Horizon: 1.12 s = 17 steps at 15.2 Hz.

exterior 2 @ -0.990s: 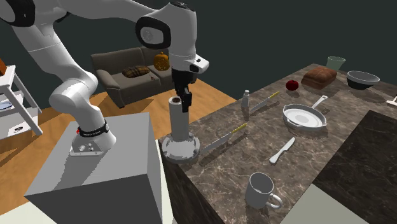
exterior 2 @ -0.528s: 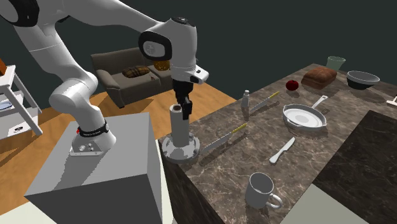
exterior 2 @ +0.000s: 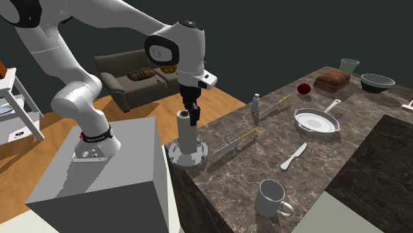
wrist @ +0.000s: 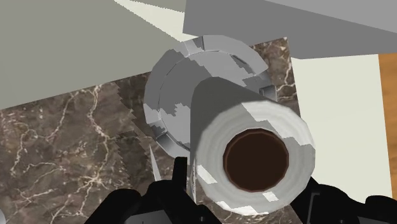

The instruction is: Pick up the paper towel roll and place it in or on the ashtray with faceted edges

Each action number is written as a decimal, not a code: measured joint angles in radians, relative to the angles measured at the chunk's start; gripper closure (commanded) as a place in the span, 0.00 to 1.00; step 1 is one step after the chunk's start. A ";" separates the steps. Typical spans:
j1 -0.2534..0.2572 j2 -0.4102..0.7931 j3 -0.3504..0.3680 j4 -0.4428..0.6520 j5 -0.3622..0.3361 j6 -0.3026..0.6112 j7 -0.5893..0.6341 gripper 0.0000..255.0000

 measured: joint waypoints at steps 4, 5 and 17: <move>0.000 0.000 0.000 0.000 0.000 0.000 0.000 0.00; 0.000 0.000 0.000 0.000 0.000 0.000 0.000 0.00; 0.000 -0.025 0.003 0.104 -0.005 -0.128 0.004 0.00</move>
